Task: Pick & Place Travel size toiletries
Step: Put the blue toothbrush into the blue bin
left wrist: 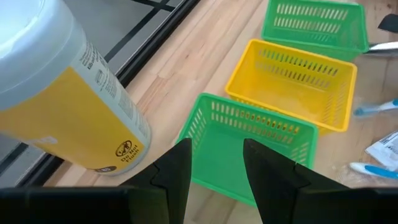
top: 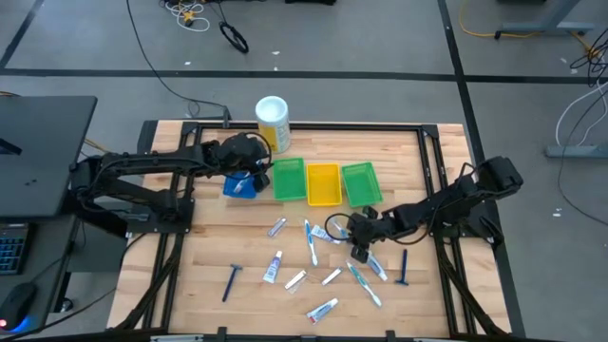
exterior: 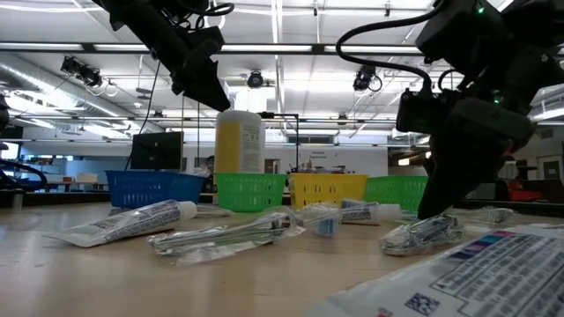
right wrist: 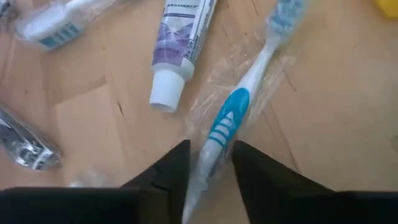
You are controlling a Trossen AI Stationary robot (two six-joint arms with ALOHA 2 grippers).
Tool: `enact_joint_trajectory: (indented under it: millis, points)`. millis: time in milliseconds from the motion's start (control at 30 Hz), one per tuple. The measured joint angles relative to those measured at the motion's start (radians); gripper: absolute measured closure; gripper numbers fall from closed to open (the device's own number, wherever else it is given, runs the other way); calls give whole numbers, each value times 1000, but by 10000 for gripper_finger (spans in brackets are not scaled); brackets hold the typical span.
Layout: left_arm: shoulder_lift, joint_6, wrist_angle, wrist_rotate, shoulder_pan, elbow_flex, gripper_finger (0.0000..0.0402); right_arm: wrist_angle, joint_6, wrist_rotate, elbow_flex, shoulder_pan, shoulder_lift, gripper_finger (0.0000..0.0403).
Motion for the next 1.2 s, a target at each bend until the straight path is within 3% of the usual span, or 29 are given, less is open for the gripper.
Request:
enact_joint_trajectory:
  millis: [200, 600, 767, 867, 1000, 1200]
  points:
    - [0, -1, -1, 3, 0, 0, 246, -13, -42, 21, -1, -8, 2, 360]
    - [0, 0, -7, 5, 0, 0, 246, -15, -137, 41, -8, -10, -102, 378]
    - [0, 6, 40, 116, 0, -1, 246, -9, -242, 68, -6, -10, -182, 380]
    - [0, 10, 96, 209, -1, -1, 246, -69, -336, 101, 45, -14, -202, 380]
    - [1, -3, 163, 254, -1, -1, 246, -280, -509, 107, 220, -41, -174, 381]
    - [22, -166, 226, 389, 0, -1, 246, -371, -996, 214, 457, -65, -75, 381]
